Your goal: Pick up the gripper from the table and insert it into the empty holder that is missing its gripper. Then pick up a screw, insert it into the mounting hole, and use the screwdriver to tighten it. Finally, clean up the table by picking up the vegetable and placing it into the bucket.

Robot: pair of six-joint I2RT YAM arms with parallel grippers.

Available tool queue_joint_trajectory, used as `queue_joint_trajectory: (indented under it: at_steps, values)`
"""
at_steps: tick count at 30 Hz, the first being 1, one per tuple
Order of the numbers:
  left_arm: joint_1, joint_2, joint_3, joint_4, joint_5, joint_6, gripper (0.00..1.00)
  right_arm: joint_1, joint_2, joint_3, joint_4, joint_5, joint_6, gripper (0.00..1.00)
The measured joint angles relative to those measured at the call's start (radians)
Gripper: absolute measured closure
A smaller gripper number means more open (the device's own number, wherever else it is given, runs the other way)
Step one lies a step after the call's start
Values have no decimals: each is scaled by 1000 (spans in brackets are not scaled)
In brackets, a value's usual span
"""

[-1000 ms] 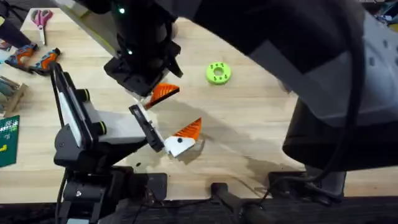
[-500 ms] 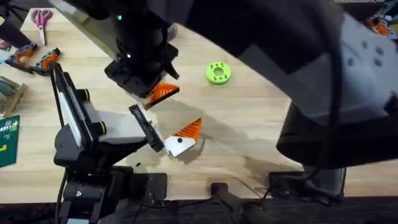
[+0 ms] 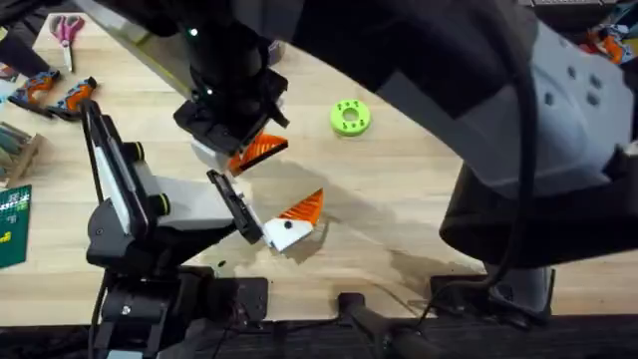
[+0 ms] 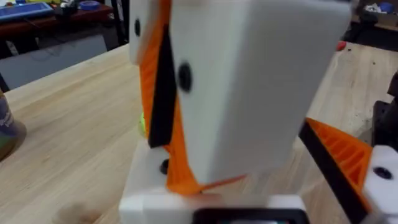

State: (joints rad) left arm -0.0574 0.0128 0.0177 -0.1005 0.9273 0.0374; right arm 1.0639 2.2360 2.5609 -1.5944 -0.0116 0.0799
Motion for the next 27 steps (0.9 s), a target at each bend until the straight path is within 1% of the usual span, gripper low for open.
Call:
queue_joint_trajectory:
  at_steps: [2,7,9,10,14,23,24,27]
  values:
    - [0,0,0,0,0,0,15,-3,0,0,0,3,1,621]
    - [0,0,0,0,-1,0,15,-5,-2,0,2,5,2,606]
    - [0,-1,0,1,1,6,15,-18,-14,0,27,-3,1,579]
    - [0,-1,0,0,1,8,15,-51,-59,0,32,-11,-7,540]
    - [0,-1,0,1,1,8,16,-107,-120,0,31,-12,-28,512]
    - [0,-1,0,0,1,8,16,-252,-228,0,31,-12,-55,492]
    - [0,-1,0,1,1,8,15,-299,-245,0,28,-12,-55,489]
    - [0,-1,0,0,1,8,14,-334,-249,0,21,-12,-55,487]
